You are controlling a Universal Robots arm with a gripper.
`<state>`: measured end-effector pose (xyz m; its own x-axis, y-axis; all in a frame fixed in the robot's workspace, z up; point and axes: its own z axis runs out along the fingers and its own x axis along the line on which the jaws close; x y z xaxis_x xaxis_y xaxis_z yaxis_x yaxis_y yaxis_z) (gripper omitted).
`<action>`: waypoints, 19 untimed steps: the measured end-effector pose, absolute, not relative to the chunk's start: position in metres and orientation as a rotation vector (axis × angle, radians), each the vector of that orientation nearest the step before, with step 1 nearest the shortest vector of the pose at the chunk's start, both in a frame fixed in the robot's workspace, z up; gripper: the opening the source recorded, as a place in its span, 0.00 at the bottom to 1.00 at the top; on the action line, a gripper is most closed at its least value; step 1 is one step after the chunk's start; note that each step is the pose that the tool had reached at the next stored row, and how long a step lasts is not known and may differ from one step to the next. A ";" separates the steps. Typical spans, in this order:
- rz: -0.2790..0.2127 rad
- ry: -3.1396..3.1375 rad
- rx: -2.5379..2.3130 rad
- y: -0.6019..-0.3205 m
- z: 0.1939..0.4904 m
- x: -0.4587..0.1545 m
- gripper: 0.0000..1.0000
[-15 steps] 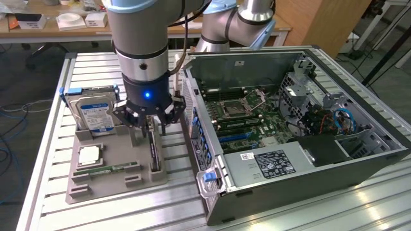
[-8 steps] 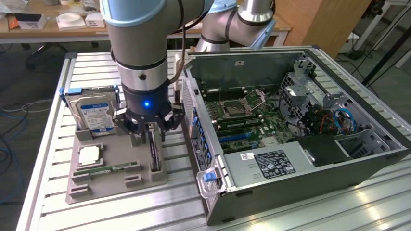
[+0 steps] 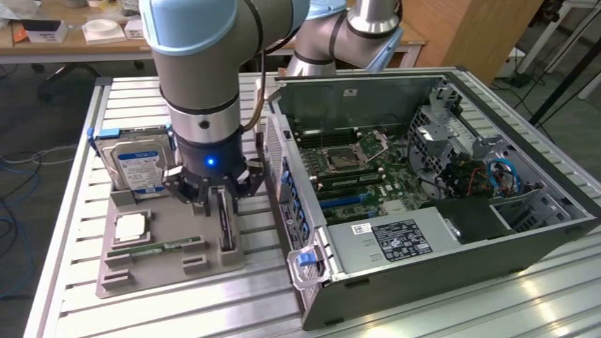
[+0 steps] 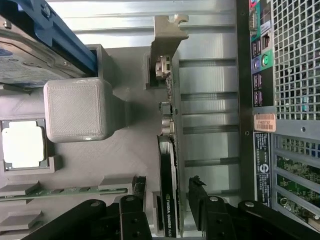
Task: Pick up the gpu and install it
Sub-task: 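Pick up the gpu and move the gpu toward the slot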
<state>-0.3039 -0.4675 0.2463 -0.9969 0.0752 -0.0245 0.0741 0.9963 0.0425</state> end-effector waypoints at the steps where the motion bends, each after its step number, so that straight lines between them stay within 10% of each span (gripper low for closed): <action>1: 0.065 3.113 0.116 -0.467 0.245 -0.304 0.47; 19: 0.065 3.113 0.116 -0.466 0.242 -0.302 0.47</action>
